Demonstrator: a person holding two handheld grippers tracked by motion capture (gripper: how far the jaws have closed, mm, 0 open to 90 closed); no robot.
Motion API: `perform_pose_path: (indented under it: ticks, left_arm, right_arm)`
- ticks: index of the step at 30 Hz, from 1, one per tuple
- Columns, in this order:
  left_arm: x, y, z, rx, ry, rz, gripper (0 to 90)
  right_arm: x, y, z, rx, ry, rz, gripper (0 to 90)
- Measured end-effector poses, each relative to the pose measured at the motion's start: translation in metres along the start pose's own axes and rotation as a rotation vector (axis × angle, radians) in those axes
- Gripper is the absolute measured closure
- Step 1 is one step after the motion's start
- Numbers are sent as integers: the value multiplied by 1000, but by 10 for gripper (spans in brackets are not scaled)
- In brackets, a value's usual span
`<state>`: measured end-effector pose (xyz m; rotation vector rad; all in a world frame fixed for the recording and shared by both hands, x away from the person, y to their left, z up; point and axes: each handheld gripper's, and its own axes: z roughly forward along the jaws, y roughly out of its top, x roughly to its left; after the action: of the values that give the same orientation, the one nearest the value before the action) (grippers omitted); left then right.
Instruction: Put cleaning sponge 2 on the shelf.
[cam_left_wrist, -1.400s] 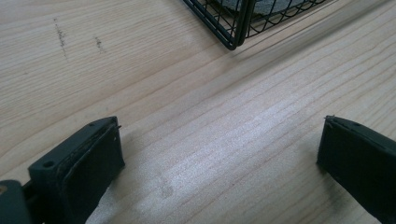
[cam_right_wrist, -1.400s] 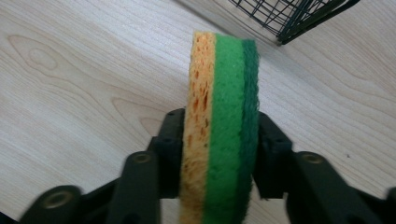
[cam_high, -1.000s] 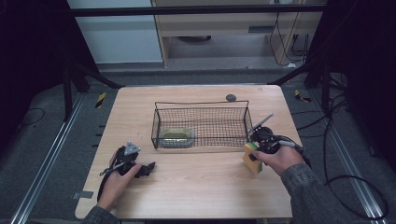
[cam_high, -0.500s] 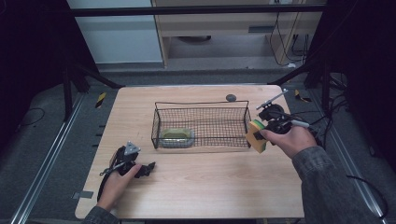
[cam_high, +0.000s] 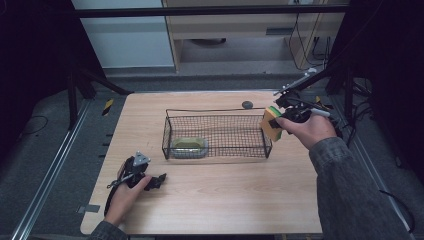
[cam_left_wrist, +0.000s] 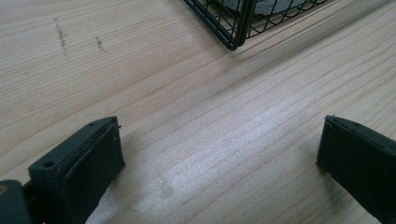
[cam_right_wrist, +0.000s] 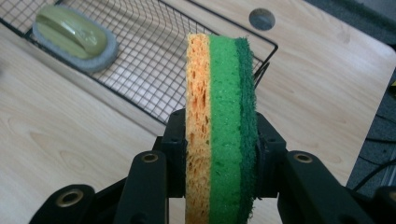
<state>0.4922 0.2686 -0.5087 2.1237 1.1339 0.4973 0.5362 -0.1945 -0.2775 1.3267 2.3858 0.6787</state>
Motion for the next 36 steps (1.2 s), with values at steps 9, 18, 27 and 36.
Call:
perform_pose_path:
  ticks: [9,18,27,36]
  left_arm:
    - [0,0,0,0,-1,0,0]
    - [0,0,0,-1,0,0,0]
    - [0,0,0,-1,-1,0,0]
    - [1,0,0,-1,-3,2,0]
  right_arm:
    - [4,17,16,-6,-32,-27,648]
    - [4,27,37,-13,-42,-29,647]
    - [0,31,50,-28,-35,-15,647]
    - [0,32,59,-31,-30,-18,647]
